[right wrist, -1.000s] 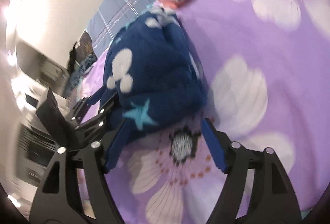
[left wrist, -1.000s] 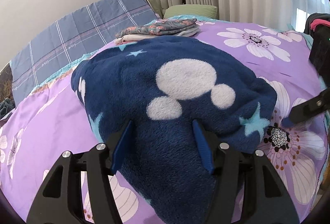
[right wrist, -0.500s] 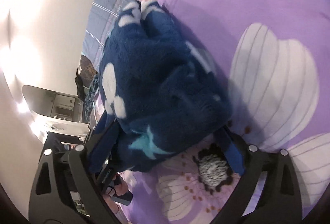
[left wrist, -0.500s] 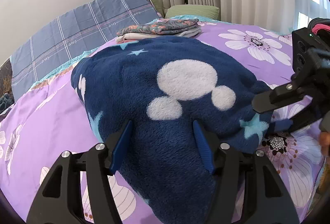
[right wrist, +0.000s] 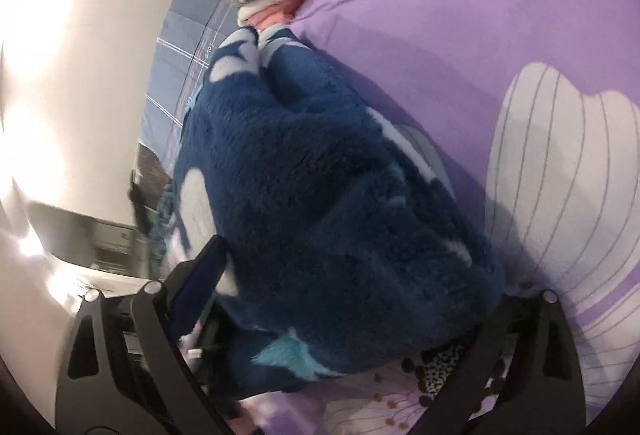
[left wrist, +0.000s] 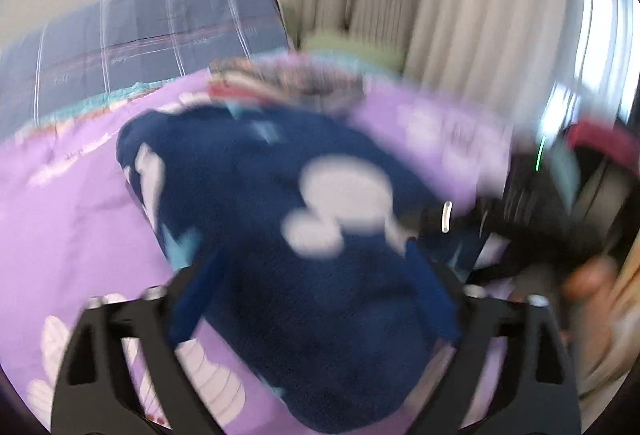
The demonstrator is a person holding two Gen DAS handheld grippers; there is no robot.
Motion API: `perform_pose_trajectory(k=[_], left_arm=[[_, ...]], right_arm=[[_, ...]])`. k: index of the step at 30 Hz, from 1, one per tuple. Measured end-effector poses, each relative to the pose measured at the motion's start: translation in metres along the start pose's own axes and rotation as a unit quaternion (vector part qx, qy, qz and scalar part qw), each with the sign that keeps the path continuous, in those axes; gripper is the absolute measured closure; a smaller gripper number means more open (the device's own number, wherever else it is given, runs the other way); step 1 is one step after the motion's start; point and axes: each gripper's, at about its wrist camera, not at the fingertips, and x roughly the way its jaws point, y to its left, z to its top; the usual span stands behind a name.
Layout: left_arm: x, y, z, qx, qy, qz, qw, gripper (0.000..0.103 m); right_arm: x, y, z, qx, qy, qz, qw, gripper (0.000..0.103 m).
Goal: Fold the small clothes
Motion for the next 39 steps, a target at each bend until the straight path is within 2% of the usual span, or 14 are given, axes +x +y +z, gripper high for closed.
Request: perform_pose_trajectory(k=[3, 7, 12, 14, 15, 17, 19, 21, 23, 25, 29, 31, 36, 39], left_arm=[[0.008, 0.041, 0.029, -0.051, -0.020, 0.050, 0.9972, 0.002], [0.088, 0.110, 0.051, -0.133, 0.061, 0.047, 0.9882, 0.002], [0.156, 0.167, 0.053, -0.243, 0.101, -0.024, 0.9645, 0.001], [0.160, 0.172, 0.053, -0.245, 0.102, -0.033, 0.9637, 0.001], [0.159, 0.171, 0.054, -0.239, 0.099, -0.035, 0.9653, 0.005], [0.151, 0.164, 0.055, -0.219, 0.087, -0.038, 0.9711, 0.032], [0.137, 0.160, 0.060, -0.201, 0.063, -0.045, 0.9765, 0.048], [0.123, 0.153, 0.067, -0.186, 0.038, -0.043, 0.9809, 0.052], [0.102, 0.150, 0.080, -0.179, 0.004, -0.040, 0.9831, 0.056], [0.076, 0.157, 0.100, -0.182, -0.039, -0.030, 0.9821, 0.056], [0.018, 0.193, 0.143, -0.186, -0.124, 0.030, 0.9741, 0.056], [-0.005, 0.221, 0.163, -0.190, -0.152, 0.079, 0.9668, 0.055], [-0.020, 0.295, 0.191, -0.205, -0.162, 0.183, 0.9478, 0.055], [0.002, 0.318, 0.203, -0.170, -0.158, 0.255, 0.9385, 0.055]], right_arm=[[-0.005, -0.006, 0.000, 0.001, 0.000, 0.012, 1.000, 0.015], [0.001, -0.007, 0.003, 0.001, 0.007, 0.015, 1.000, 0.015], [-0.001, -0.009, 0.002, -0.005, 0.006, 0.016, 1.000, 0.011], [0.000, -0.009, 0.004, -0.006, 0.010, 0.021, 1.000, 0.008], [-0.001, -0.009, 0.005, -0.009, 0.010, 0.022, 1.000, 0.007], [0.000, -0.006, 0.007, -0.021, 0.007, 0.019, 1.000, 0.008], [0.003, 0.003, 0.009, -0.058, 0.003, 0.019, 0.998, 0.028], [-0.001, 0.021, 0.008, -0.120, -0.009, 0.011, 0.993, 0.047], [-0.012, 0.056, 0.000, -0.224, -0.041, -0.018, 0.974, 0.054], [-0.019, 0.084, -0.003, -0.289, -0.055, -0.017, 0.956, 0.058], [-0.020, 0.141, 0.018, -0.361, -0.077, -0.002, 0.930, 0.059], [-0.002, 0.186, 0.044, -0.409, -0.082, 0.017, 0.909, 0.059], [0.090, 0.271, 0.120, -0.414, -0.011, 0.063, 0.908, 0.058], [0.163, 0.312, 0.156, -0.417, 0.008, 0.054, 0.907, 0.058]])
